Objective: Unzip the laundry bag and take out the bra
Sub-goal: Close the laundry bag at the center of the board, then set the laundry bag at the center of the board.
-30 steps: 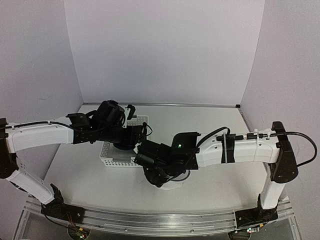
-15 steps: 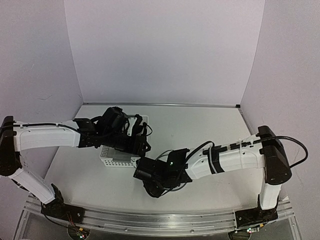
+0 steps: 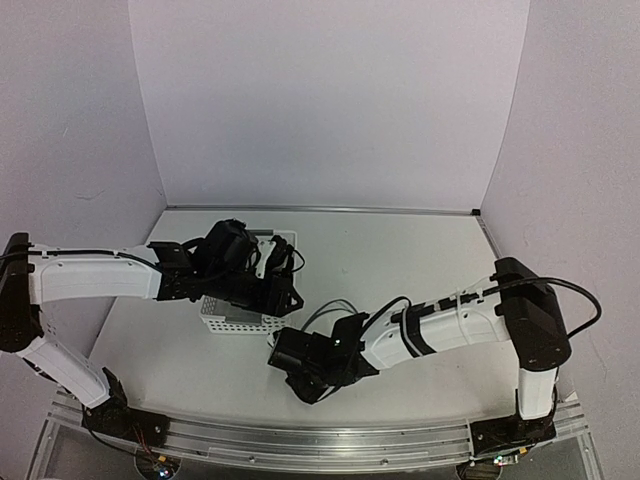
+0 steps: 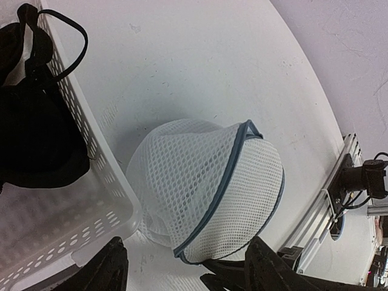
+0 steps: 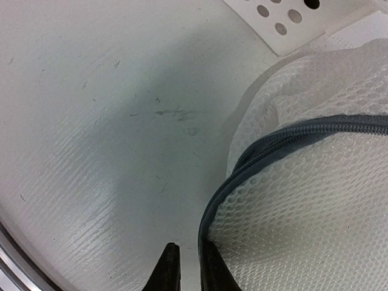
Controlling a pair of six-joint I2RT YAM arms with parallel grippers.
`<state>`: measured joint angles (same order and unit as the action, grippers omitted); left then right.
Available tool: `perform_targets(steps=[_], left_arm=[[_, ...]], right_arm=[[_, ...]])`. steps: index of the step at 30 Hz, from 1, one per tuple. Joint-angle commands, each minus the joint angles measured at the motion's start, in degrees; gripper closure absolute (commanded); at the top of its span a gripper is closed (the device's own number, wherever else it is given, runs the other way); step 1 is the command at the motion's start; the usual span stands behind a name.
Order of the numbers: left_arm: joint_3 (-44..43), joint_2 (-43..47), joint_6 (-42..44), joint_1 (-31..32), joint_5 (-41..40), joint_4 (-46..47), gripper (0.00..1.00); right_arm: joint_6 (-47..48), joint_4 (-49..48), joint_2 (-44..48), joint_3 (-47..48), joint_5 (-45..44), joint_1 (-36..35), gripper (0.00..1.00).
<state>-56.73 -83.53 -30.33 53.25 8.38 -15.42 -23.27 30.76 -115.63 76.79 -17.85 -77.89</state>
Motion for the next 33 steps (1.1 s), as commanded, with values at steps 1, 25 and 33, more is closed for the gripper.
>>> perform_targets(steps=[1, 25, 33], left_arm=[[-0.20, 2.36, -0.56, 0.01, -0.33, 2.44, 0.34], [-2.85, 5.59, 1.44, 0.01, -7.31, 1.87, 0.34], [-1.74, 11.31, 3.19, -0.08, -15.16, 0.18, 0.33]], right_arm=[[-0.93, -2.03, 6.25, 0.80, -1.35, 0.10, 0.76], [-10.54, 1.71, 23.44, -4.29, -6.81, 7.01, 0.59], [-13.61, -9.07, 19.48, -6.85, 1.23, 12.25, 0.61]])
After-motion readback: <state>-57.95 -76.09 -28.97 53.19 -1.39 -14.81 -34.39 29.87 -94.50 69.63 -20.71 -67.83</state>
